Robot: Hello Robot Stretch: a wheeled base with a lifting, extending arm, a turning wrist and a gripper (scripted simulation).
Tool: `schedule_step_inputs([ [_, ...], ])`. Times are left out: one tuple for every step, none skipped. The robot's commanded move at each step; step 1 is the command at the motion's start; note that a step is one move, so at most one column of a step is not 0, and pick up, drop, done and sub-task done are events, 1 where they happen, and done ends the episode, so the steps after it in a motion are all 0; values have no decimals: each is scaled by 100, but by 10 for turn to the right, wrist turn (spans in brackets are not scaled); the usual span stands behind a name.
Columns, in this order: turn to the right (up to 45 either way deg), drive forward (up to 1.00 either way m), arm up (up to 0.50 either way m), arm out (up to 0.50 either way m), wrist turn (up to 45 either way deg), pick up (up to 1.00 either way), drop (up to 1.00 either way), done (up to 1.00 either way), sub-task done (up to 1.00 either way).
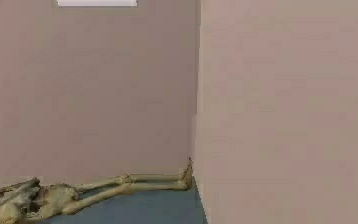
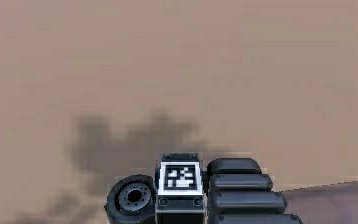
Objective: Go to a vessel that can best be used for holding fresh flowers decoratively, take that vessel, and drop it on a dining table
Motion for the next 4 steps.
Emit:
schedule_step_inputs([
  [-450, 0, 0, 0, 0, 0, 0, 0, 0],
  [-90, 0, 0, 0, 0, 0, 0, 0, 0],
  [-30, 0, 0, 0, 0, 0, 0, 0, 0],
  [0, 20, 0, 0, 0, 0, 0, 0, 0],
])
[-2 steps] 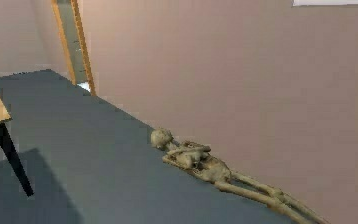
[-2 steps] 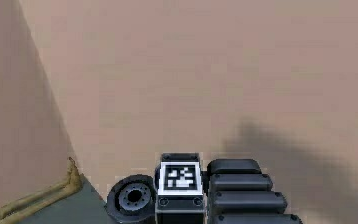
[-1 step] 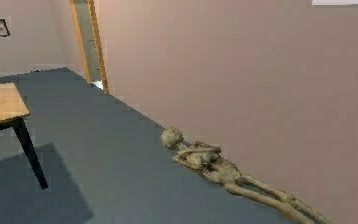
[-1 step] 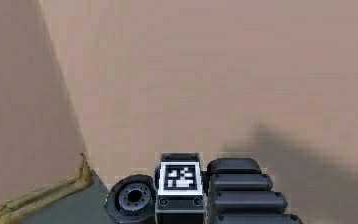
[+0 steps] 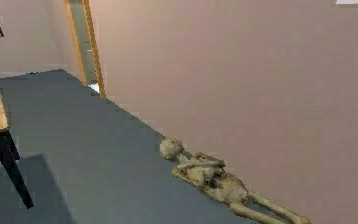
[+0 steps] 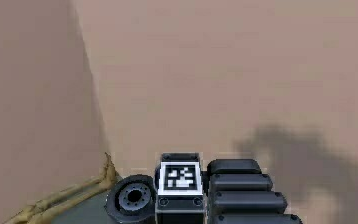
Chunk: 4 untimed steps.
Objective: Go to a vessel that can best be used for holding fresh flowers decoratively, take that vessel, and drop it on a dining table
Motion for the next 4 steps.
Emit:
schedule_step_inputs([
  [-210, 0, 0, 0, 0, 0, 0, 0, 0],
  [0, 100, 0, 0, 0, 0, 0, 0, 0],
  [-60, 0, 0, 0, 0, 0, 0, 0, 0],
  [0, 40, 0, 0, 0, 0, 0, 0, 0],
])
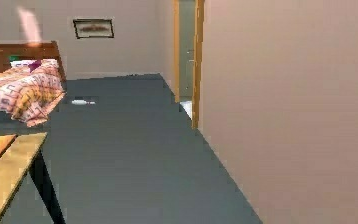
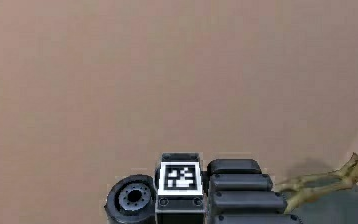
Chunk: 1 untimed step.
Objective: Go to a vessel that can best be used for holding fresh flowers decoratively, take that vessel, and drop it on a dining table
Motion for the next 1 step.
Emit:
schedule_step_inputs([
  [-150, 0, 0, 0, 0, 0, 0, 0, 0],
])
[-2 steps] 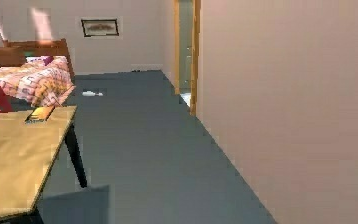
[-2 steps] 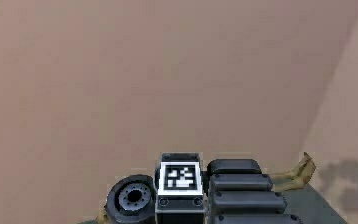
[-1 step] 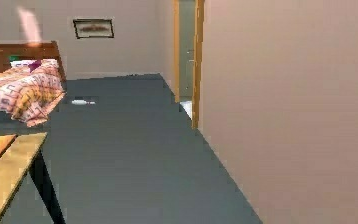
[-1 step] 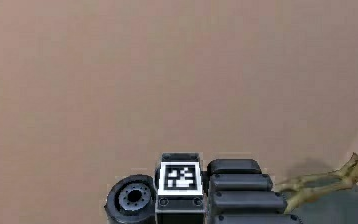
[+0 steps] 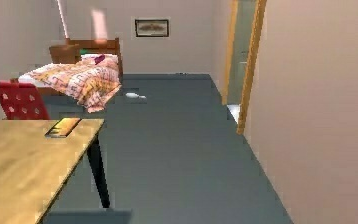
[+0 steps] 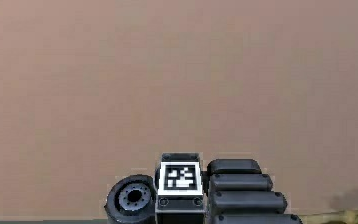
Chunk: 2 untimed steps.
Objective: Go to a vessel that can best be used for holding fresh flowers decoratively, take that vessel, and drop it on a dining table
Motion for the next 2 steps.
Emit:
schedule_step_inputs([
  [-30, 0, 0, 0, 0, 0, 0, 0, 0],
  [0, 100, 0, 0, 0, 0, 0, 0, 0],
])
